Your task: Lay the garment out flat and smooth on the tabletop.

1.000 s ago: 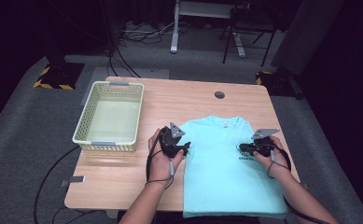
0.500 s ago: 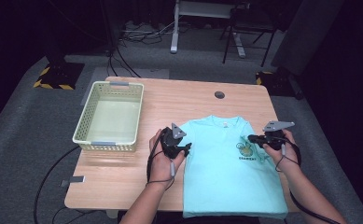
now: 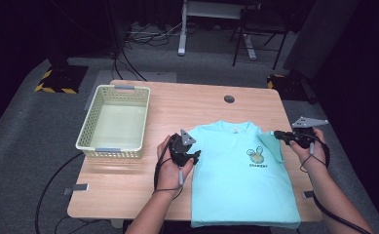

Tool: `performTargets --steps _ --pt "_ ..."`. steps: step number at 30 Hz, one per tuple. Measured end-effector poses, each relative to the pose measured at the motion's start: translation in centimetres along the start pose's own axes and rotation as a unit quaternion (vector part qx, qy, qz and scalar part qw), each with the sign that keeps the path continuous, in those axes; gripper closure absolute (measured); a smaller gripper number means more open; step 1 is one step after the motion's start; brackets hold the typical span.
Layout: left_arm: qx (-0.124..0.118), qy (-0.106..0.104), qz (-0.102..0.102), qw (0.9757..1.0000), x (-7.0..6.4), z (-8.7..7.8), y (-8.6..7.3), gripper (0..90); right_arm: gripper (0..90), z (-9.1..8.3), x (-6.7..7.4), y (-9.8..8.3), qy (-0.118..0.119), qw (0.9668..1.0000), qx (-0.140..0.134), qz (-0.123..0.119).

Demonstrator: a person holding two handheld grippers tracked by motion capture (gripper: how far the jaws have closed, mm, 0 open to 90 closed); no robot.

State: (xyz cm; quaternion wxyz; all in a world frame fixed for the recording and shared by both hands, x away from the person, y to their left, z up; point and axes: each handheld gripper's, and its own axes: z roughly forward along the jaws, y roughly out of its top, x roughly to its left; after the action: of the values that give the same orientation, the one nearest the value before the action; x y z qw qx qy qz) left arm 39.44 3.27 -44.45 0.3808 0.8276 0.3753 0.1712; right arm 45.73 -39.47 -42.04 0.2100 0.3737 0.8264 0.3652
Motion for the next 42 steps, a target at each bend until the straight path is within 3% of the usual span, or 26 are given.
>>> performTargets --steps 11,21,25,28,32,42 --pt "0.006 0.001 0.001 1.0 -0.1 0.3 0.1 43.7 87.8 -1.3 -2.9 -1.4 -0.026 0.9991 0.0 0.034" --pt "0.012 -0.012 0.015 0.9997 -1.0 1.3 1.0 43.9 87.1 -1.9 -5.3 -3.8 -0.052 0.996 0.005 0.073" --pt "0.012 -0.019 0.019 0.9996 -1.4 1.7 1.2 43.8 61.3 -2.8 -5.8 -4.9 -0.082 0.9905 0.007 0.11" --pt "0.013 -0.023 0.022 0.9994 -1.7 2.0 1.4 43.7 57.0 -3.8 -5.7 -5.4 -0.084 0.9891 -0.004 0.121" --pt "0.013 -0.028 0.026 0.9992 -2.0 2.2 1.5 43.5 54.3 -4.7 -5.2 -5.3 -0.084 0.9894 -0.011 0.117" --pt "0.007 -0.035 0.027 0.999 -2.6 1.7 1.5 42.0 45.1 -5.7 -1.7 -4.2 -0.057 0.9951 -0.024 0.077"
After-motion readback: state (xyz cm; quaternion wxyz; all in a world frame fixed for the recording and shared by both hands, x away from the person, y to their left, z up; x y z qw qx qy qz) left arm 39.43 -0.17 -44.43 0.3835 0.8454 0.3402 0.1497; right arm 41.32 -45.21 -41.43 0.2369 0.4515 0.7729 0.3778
